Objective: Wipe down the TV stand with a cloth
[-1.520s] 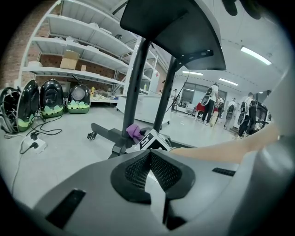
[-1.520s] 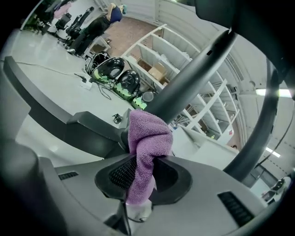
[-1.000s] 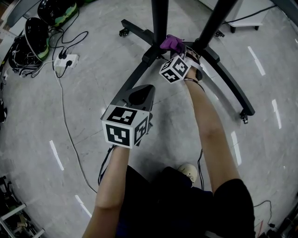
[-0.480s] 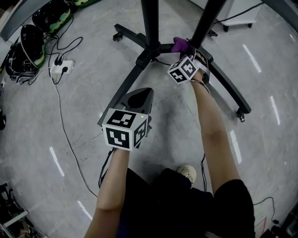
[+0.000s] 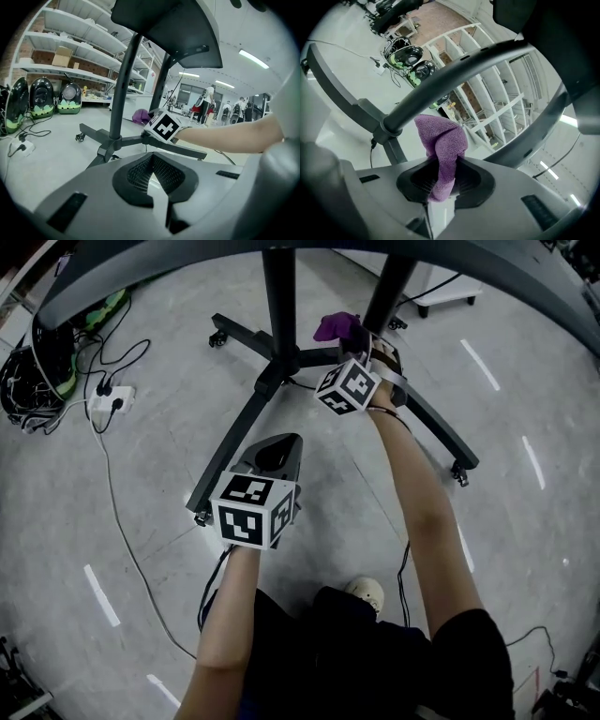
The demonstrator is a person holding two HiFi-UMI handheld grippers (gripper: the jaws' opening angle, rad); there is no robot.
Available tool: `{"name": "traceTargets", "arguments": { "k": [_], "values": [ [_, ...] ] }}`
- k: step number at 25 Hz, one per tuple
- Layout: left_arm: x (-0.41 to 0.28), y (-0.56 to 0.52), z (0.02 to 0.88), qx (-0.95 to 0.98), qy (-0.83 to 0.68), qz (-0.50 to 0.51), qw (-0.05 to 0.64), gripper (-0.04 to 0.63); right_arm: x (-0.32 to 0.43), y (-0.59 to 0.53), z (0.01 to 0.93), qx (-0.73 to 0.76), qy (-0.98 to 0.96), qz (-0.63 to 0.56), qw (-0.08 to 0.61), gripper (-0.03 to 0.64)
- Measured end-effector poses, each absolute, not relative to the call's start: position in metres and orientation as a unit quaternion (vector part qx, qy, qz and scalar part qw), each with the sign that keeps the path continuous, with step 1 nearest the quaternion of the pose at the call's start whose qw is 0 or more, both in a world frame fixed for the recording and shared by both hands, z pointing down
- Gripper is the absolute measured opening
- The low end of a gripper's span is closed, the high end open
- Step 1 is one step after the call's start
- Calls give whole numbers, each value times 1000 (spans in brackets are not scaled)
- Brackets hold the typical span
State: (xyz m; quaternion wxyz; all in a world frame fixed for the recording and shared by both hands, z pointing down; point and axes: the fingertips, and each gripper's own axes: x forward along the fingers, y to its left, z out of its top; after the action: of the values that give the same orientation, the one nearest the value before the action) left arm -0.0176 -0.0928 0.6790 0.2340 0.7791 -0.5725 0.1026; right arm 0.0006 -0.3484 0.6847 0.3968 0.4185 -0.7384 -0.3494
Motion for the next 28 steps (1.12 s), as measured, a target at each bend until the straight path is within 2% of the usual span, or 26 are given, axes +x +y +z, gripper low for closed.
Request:
{"name": "traceTargets", "arguments": {
  "k": [6, 15, 22, 28],
  "values": [
    [-2, -87, 669, 795, -555, 86, 231, 6, -2, -341, 590, 431, -708, -425, 364, 106],
    [-18, -83, 660, 789, -563, 72, 236, 6, 10, -347, 450, 507, -627, -516, 290, 106],
    [-34, -82, 666, 777, -577, 72, 240, 6, 11, -351, 435, 518, -591, -543, 295, 106],
    [-38, -85, 668, 773, -582, 75, 242, 6, 13, -358, 460, 511, -599, -534, 308, 106]
  ]
}}
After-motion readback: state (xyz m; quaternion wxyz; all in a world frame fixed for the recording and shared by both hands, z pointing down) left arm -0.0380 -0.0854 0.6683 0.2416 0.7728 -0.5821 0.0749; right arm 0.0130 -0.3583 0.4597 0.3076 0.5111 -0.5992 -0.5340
